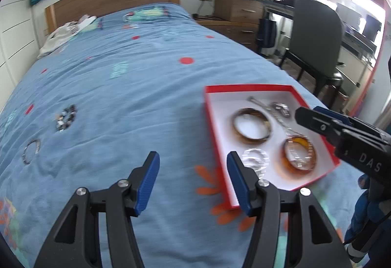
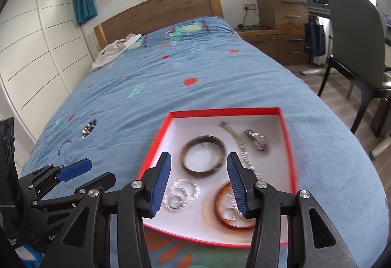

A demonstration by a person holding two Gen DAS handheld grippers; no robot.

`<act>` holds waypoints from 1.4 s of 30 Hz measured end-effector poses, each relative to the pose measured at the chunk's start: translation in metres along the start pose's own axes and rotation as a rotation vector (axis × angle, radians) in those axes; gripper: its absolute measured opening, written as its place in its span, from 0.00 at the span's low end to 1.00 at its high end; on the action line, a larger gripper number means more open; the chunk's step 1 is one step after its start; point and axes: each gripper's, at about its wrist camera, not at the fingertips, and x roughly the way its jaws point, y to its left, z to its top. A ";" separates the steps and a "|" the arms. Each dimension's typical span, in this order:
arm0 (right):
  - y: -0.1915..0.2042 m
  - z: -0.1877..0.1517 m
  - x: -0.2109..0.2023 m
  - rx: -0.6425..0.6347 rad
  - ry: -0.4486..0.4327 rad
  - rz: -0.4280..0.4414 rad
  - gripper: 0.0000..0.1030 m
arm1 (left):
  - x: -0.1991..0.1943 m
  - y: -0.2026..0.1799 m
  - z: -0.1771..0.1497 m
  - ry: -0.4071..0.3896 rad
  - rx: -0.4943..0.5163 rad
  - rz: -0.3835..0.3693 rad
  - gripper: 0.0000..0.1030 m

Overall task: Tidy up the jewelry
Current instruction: 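Move both tools away from the box toward the remaining jewelry, then grasp the silver bangle with the left tool while the right tool grasps the beaded bracelet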

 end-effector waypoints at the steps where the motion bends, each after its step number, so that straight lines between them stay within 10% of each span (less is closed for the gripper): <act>1: 0.007 0.001 0.003 -0.008 0.000 0.009 0.47 | -0.001 0.012 -0.001 0.000 -0.015 0.014 0.54; 24: 0.169 0.012 0.102 -0.162 0.080 0.198 0.61 | -0.010 0.254 -0.040 0.022 -0.294 0.301 0.54; 42: 0.277 0.018 0.219 -0.276 0.181 0.342 0.65 | 0.059 0.325 -0.031 0.082 -0.304 0.263 0.54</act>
